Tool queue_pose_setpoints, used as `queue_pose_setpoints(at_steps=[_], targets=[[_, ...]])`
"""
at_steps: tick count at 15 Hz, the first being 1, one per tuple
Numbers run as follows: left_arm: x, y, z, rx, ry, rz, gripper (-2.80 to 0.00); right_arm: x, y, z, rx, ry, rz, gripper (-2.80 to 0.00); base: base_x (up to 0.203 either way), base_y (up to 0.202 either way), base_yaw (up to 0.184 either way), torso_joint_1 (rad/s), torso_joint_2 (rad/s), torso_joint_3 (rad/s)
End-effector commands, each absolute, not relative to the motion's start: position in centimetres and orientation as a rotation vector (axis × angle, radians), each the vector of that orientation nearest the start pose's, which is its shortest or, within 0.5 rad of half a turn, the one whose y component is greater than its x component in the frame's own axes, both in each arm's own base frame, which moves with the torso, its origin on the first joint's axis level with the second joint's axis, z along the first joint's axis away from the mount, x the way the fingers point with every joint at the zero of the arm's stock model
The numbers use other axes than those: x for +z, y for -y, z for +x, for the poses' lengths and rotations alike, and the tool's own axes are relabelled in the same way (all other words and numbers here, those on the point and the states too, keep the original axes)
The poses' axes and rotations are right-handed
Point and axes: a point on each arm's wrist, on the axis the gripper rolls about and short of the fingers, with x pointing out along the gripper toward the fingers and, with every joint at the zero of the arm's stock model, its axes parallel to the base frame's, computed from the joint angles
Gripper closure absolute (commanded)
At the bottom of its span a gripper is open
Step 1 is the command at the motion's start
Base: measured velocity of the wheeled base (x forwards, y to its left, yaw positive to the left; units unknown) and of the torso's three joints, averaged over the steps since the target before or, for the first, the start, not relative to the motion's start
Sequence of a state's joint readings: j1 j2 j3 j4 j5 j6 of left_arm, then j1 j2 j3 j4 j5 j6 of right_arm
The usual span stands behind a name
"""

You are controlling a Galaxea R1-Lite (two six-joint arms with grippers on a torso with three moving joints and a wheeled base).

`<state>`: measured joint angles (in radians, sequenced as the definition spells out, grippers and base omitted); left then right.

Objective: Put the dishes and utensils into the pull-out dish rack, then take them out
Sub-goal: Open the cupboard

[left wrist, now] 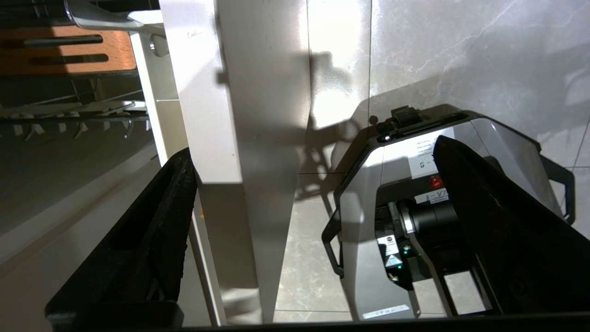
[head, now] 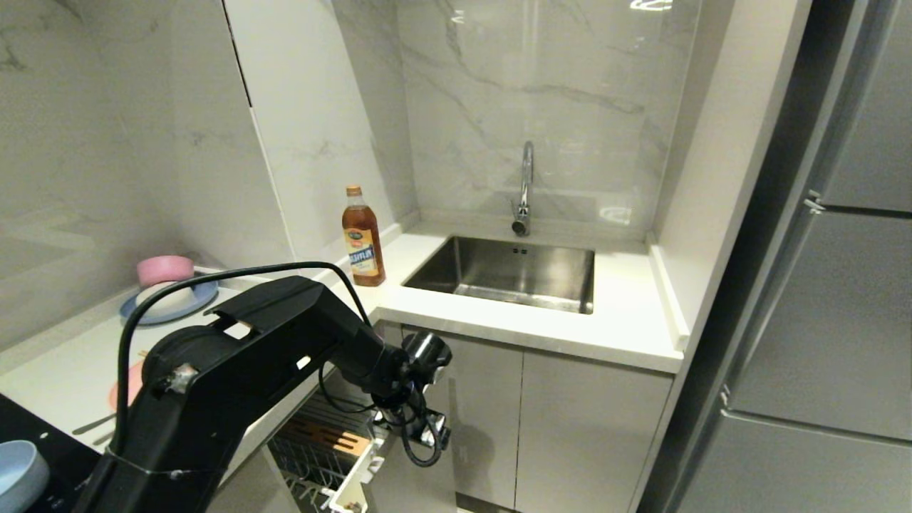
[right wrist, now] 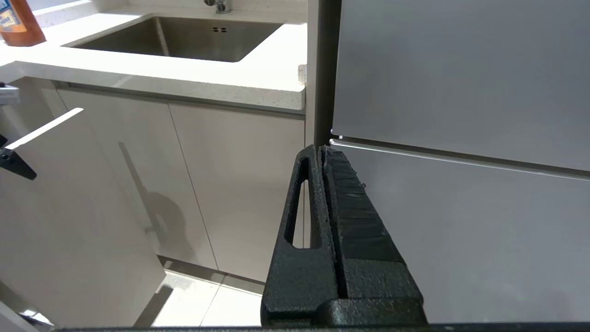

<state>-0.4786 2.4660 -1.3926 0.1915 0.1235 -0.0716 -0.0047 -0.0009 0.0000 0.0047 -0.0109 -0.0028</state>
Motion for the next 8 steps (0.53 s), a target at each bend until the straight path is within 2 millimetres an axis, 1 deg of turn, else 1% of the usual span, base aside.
queue_pose_setpoints(at_steps=[1, 3, 5, 8], targets=[[-2.5, 19.4, 36.7, -0.276, -1.214, 0.322, -2.8, 7.5, 0.0, -2.3, -0.015, -0.006, -0.003, 0.0, 0.0, 0.0, 0.0, 0.0, 0.0, 0.0], [-2.5, 20.0, 36.3, -0.302, -1.211, 0.348, -2.8, 7.5, 0.0, -2.3, -0.015, -0.006, -0.003, 0.0, 0.0, 0.0, 0.0, 0.0, 0.0, 0.0], [-2.2, 20.6, 35.5, -0.349, -1.205, 0.401, -2.8, 7.5, 0.0, -2.3, -0.015, -0.006, -0.003, 0.0, 0.0, 0.0, 0.0, 0.0, 0.0, 0.0], [-2.4, 21.6, 34.8, -0.42, -1.198, 0.485, -2.8, 7.5, 0.0, -2.3, -0.015, -0.006, -0.003, 0.0, 0.0, 0.0, 0.0, 0.0, 0.0, 0.0]])
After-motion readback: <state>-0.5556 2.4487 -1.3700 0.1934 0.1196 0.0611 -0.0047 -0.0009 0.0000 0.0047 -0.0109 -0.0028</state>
